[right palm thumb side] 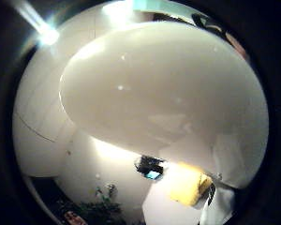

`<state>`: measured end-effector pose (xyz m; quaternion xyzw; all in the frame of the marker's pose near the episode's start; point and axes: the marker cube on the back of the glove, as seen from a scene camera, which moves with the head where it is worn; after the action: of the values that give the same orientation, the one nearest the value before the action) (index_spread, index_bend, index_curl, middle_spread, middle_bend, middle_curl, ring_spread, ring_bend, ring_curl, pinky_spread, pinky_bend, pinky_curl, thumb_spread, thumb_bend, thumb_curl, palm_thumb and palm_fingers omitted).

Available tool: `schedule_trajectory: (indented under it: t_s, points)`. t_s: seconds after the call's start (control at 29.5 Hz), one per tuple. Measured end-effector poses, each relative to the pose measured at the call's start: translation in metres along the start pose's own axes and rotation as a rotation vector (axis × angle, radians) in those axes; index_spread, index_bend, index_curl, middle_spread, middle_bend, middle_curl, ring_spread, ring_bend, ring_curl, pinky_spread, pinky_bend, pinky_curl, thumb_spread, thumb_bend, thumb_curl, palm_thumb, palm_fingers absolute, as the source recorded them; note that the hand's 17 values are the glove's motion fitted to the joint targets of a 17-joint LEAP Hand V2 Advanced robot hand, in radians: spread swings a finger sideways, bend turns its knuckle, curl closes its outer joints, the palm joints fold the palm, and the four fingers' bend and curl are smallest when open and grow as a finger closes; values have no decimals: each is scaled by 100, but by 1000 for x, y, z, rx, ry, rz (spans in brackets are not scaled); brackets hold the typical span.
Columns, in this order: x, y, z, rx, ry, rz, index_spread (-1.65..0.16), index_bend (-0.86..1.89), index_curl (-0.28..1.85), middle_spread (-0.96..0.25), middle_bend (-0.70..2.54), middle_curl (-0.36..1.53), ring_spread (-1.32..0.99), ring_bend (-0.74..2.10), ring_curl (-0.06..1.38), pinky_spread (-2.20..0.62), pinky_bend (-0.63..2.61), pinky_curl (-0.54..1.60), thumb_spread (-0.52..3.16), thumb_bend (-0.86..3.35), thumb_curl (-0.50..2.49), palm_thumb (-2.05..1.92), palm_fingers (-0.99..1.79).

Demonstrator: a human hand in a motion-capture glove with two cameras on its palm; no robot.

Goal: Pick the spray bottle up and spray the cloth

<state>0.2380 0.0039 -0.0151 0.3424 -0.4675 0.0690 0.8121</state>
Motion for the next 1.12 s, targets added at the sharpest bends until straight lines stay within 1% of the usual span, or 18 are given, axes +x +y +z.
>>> schedule_trajectory:
  t_s: [0.07,0.27,0.47,0.58,0.74,0.91,1.02,1.12]
  points:
    - [-11,-2,2,-32,90,-45,-26,16,45,-10,44,51,-16,52,46,-18,29,40,32,4,60,121,108]
    - [-69,-10,14,-131,521,-275,-25,17,47,-10,43,52,-16,51,47,-18,28,41,27,1,63,123,110]
    - [-113,-5,30,-155,917,-476,-25,17,48,-10,42,53,-16,50,48,-19,27,42,23,-1,65,123,111]
    - [-124,-3,35,-148,1054,-545,-25,16,48,-10,42,53,-17,50,49,-19,27,42,21,-2,66,123,112]
    - [-128,-1,38,-159,1156,-586,-25,16,49,-10,42,54,-17,49,49,-20,27,43,19,-2,68,122,114]
    - [-121,1,41,-182,1182,-572,-25,17,50,-10,42,55,-18,49,50,-21,27,43,17,-3,69,122,114]
    - [-117,3,44,-188,1151,-556,-25,16,50,-10,41,55,-18,49,50,-21,27,44,16,-3,69,121,114]
    - [-117,4,48,-194,1046,-513,-25,16,50,-10,42,55,-18,49,50,-22,27,44,16,-3,70,121,115]
